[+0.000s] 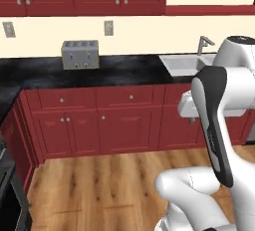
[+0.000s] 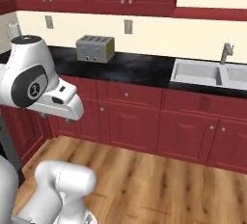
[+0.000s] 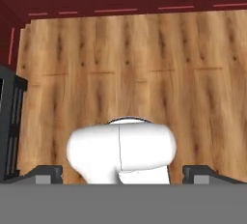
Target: There is a tray on the dining counter. Grab the cup, mug, and pitcher and place them on the tray. The pitcher may be placed next to the tray if it cannot fit the tray.
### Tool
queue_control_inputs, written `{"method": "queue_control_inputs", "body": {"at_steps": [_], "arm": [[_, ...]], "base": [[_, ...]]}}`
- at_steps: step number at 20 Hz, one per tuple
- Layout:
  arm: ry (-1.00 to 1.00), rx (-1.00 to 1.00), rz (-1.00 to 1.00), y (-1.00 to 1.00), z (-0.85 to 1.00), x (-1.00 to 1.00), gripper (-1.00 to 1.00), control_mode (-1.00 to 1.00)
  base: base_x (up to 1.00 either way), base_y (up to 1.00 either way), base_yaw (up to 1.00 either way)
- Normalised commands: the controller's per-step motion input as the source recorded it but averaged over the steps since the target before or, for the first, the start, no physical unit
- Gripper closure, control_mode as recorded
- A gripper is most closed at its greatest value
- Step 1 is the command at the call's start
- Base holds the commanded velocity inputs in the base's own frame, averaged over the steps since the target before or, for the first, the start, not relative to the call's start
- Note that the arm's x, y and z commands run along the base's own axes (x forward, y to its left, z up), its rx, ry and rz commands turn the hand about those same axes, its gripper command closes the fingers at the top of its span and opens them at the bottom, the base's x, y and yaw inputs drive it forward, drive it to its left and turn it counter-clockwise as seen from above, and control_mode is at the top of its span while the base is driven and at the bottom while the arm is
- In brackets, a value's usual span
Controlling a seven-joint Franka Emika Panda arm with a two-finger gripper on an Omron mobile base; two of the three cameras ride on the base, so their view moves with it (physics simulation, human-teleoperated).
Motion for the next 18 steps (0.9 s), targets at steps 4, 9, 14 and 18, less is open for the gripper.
{"method": "queue_control_inputs", "body": {"at_steps": [4, 9, 14, 18], "arm": [[0.00, 0.00, 0.00, 0.00, 0.00, 0.00, -1.00, 1.00], [0.00, 0.00, 0.00, 0.00, 0.00, 0.00, -1.00, 1.00], [0.00, 0.00, 0.00, 0.00, 0.00, 0.00, -1.00, 1.00], [0.00, 0.00, 0.00, 0.00, 0.00, 0.00, -1.00, 1.00]], "base": [[0.00, -1.00, 0.00], [0.00, -1.00, 0.00], [0.00, -1.00, 0.00], [0.00, -1.00, 0.00]]}}
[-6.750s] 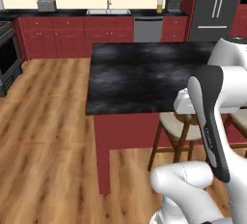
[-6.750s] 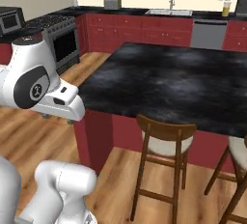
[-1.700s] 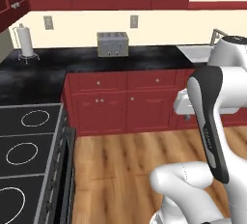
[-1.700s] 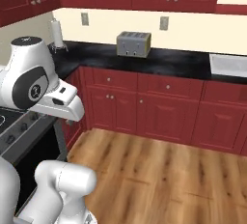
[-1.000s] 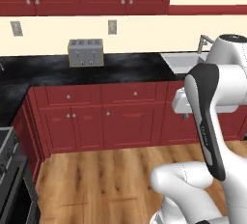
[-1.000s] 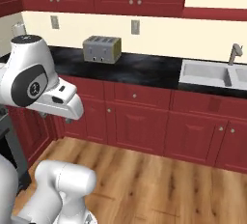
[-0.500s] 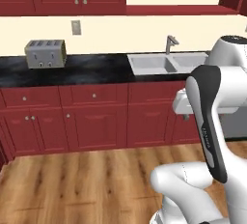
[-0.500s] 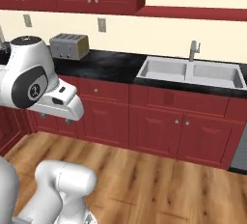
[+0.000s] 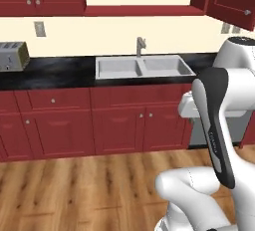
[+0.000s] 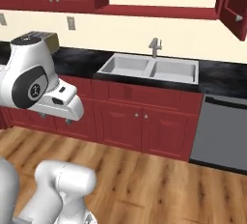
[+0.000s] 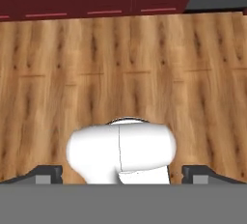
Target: There is a tray on the dining counter. Grab the cup, mug, and pitcher and place them on the tray. The pitcher may be placed next to the tray if it cannot fit the tray.
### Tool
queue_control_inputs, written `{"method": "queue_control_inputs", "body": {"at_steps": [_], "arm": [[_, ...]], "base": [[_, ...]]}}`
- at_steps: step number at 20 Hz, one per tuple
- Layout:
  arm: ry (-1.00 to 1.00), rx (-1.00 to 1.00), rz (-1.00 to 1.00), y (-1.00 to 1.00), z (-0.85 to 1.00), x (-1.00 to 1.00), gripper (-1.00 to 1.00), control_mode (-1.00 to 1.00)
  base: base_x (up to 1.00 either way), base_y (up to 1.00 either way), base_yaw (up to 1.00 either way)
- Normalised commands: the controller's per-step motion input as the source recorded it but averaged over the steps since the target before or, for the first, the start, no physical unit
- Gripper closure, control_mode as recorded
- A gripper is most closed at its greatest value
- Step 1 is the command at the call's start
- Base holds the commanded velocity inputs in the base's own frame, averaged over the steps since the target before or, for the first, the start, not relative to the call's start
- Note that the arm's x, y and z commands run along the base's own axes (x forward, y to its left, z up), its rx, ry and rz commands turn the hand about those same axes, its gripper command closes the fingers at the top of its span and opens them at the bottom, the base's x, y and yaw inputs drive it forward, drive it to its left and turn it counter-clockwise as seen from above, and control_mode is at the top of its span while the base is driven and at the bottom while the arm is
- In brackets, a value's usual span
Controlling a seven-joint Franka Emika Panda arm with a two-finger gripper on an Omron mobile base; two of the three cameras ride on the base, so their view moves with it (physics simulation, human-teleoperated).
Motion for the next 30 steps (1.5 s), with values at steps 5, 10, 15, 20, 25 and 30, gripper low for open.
{"method": "queue_control_inputs", "body": {"at_steps": [5, 10, 15, 20, 25, 30], "arm": [[0.00, 0.00, 0.00, 0.00, 0.00, 0.00, -1.00, 1.00], [0.00, 0.00, 0.00, 0.00, 0.00, 0.00, -1.00, 1.00], [0.00, 0.00, 0.00, 0.00, 0.00, 0.00, -1.00, 1.00], [0.00, 0.00, 0.00, 0.00, 0.00, 0.00, -1.00, 1.00], [0.00, 0.00, 0.00, 0.00, 0.00, 0.00, -1.00, 1.00], [0.00, 0.00, 0.00, 0.00, 0.00, 0.00, -1.00, 1.00]], "base": [[0.00, -1.00, 0.01], [0.00, -1.00, 0.04], [0.00, -1.00, 0.05], [0.00, -1.00, 0.09], [0.00, -1.00, 0.11], [0.18, -1.00, 0.11]]}}
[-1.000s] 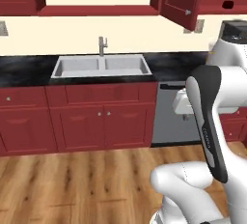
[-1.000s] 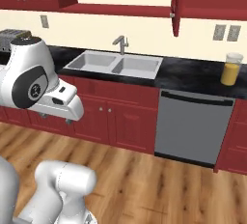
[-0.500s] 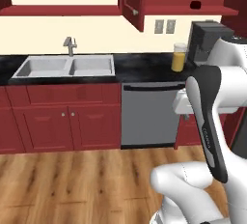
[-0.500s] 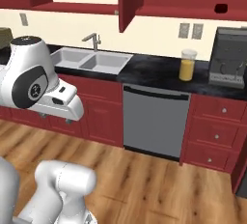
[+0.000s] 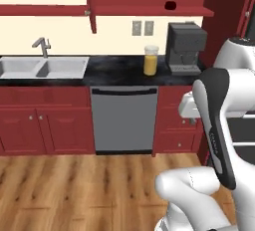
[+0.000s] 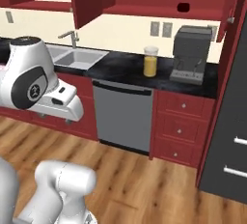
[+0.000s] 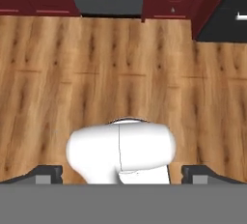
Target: There is a tray on the dining counter. Grab the cup, mug, and pitcher and place them on the tray. The pitcher may be placed next to the tray if it cannot fit the tray.
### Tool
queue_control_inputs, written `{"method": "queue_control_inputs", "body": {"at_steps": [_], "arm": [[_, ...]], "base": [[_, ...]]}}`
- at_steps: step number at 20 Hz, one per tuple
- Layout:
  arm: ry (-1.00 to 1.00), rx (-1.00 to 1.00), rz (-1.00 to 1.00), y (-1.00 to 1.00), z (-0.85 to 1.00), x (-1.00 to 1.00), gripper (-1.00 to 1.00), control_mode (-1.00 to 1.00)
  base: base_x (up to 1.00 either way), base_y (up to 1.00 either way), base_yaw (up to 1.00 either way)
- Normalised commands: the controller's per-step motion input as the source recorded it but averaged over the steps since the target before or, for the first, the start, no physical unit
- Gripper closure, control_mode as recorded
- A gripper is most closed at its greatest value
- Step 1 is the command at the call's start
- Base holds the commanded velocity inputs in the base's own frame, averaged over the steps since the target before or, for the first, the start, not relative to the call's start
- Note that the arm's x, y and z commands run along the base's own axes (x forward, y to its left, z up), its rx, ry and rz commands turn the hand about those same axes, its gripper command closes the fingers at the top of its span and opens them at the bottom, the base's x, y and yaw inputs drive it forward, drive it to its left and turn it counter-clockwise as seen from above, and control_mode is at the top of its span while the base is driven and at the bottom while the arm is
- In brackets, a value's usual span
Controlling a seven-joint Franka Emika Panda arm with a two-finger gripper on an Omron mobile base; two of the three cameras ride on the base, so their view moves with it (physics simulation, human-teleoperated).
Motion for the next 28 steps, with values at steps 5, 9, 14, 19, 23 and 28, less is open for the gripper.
{"method": "queue_control_inputs", "body": {"at_steps": [5, 9, 14, 19, 23, 28], "arm": [[0.00, 0.00, 0.00, 0.00, 0.00, 0.00, -1.00, 1.00], [0.00, 0.00, 0.00, 0.00, 0.00, 0.00, -1.00, 1.00], [0.00, 0.00, 0.00, 0.00, 0.00, 0.00, -1.00, 1.00], [0.00, 0.00, 0.00, 0.00, 0.00, 0.00, -1.00, 1.00], [0.00, 0.00, 0.00, 0.00, 0.00, 0.00, -1.00, 1.00], [0.00, 0.00, 0.00, 0.00, 0.00, 0.00, -1.00, 1.00]], "base": [[0.79, -0.50, -0.01], [1.00, 0.15, -0.24], [0.95, 0.46, -0.36], [0.71, 0.42, -0.29], [0.67, 0.00, -0.06], [0.80, 0.01, 0.00]]}}
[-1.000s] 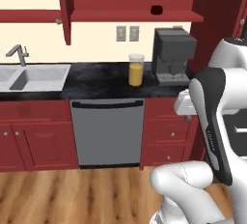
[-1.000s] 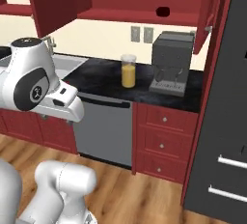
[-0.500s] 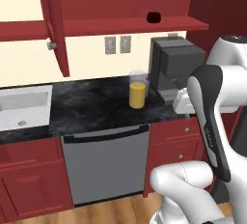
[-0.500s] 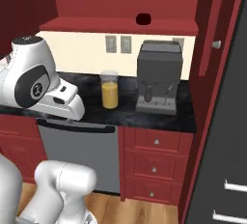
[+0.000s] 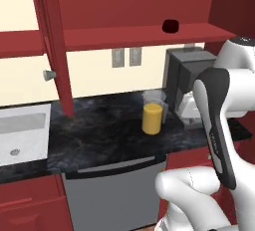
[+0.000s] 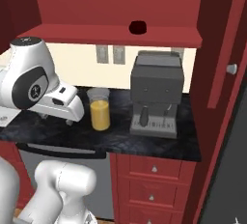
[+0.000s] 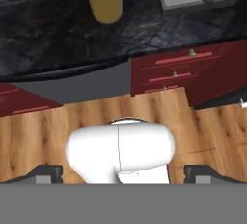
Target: There is a tray on the dining counter. Grab the cup, mug, and pitcher and place them on the tray. The pitcher may be placed next to the tray if it cannot fit the tray.
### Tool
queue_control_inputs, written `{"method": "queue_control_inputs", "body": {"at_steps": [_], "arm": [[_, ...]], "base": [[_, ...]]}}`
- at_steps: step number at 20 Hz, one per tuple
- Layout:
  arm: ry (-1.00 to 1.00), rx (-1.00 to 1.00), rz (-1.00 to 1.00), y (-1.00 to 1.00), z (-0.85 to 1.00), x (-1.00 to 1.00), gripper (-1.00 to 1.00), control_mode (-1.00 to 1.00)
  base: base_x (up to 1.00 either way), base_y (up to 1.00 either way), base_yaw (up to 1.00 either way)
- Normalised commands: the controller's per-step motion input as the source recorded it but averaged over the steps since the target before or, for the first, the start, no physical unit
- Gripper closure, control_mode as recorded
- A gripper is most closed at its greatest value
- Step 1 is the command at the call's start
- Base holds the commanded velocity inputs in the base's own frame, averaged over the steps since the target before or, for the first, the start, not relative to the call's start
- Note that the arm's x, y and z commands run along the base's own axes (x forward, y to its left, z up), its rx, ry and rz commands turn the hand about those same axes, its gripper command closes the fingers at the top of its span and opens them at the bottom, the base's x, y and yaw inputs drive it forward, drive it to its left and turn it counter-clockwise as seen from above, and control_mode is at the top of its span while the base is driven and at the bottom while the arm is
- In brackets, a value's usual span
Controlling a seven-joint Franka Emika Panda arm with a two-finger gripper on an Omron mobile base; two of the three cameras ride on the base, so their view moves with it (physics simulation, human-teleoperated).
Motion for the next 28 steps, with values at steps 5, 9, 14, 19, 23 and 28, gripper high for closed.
{"method": "queue_control_inputs", "body": {"at_steps": [5, 9, 14, 19, 23, 28], "arm": [[0.00, 0.00, 0.00, 0.00, 0.00, 0.00, -1.00, 1.00], [0.00, 0.00, 0.00, 0.00, 0.00, 0.00, -1.00, 1.00], [0.00, 0.00, 0.00, 0.00, 0.00, 0.00, -1.00, 1.00], [0.00, 0.01, 0.05, -0.04, 0.00, 0.19, -1.00, -1.00], [-0.04, 0.00, 0.04, -0.15, 0.09, 0.13, -1.00, -1.00], [-0.20, 0.00, 0.01, -0.10, 0.37, 0.00, -1.00, -1.00]], "base": [[0.63, 0.00, 0.01], [0.36, 0.00, 0.03], [0.34, 0.00, 0.04], [0.14, 0.00, 0.03], [0.00, 0.00, 0.00], [0.00, 0.00, 0.00]]}}
